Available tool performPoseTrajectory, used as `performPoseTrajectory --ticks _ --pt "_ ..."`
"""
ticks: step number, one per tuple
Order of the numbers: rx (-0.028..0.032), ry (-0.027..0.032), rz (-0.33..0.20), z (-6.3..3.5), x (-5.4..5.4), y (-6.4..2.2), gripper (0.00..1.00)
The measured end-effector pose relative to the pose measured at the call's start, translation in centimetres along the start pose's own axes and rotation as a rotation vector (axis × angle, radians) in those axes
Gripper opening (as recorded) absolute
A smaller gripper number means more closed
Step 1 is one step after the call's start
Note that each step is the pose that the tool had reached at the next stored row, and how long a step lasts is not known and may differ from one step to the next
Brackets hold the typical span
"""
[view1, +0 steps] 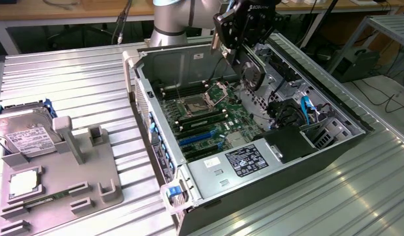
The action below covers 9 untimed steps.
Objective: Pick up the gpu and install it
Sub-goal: 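Pick up the gpu and move the gpu toward the slot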
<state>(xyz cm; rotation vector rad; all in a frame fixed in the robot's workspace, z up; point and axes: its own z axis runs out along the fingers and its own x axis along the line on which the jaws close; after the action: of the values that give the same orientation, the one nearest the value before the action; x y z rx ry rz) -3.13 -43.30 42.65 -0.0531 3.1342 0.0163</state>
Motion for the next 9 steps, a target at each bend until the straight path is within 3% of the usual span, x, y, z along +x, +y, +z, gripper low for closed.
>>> performPoseTrajectory --ticks 1,9 --pt "0.0000 0.0000 0.000 0.01 -0.92 0.00 0.31" --pt "0.0001 0.0000 0.000 0.01 -0.92 0.01 0.31"
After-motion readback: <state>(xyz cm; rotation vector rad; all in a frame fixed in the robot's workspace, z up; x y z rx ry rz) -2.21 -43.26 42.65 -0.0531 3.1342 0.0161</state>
